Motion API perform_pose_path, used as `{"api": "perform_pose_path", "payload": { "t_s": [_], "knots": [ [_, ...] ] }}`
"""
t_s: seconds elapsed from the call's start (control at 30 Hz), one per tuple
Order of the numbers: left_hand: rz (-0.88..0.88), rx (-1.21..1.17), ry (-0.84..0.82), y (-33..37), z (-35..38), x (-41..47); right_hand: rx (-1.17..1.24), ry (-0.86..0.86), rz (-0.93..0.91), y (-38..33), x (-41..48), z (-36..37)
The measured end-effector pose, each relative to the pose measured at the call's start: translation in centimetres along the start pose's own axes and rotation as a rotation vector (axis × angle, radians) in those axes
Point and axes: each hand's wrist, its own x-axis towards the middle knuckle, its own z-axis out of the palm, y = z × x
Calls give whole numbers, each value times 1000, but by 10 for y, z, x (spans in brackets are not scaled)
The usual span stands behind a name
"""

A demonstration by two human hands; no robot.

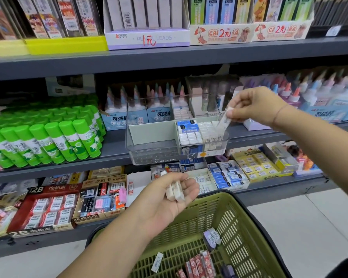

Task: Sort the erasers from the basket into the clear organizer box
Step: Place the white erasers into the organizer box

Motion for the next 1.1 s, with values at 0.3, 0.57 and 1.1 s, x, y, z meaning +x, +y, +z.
{"api": "perform_pose_path", "payload": {
  "t_s": [0.3,0.57,1.1],
  "knots": [
    [-47,-35,-119,1,4,-2,-718,-145,-137,20,32,25],
    [-85,46,-186,3,-1,-3,-694,-89,-155,39,23,38],
    [6,37,-190,2,6,-5,187,-392,-65,-10,-64,72]
  ]
}}
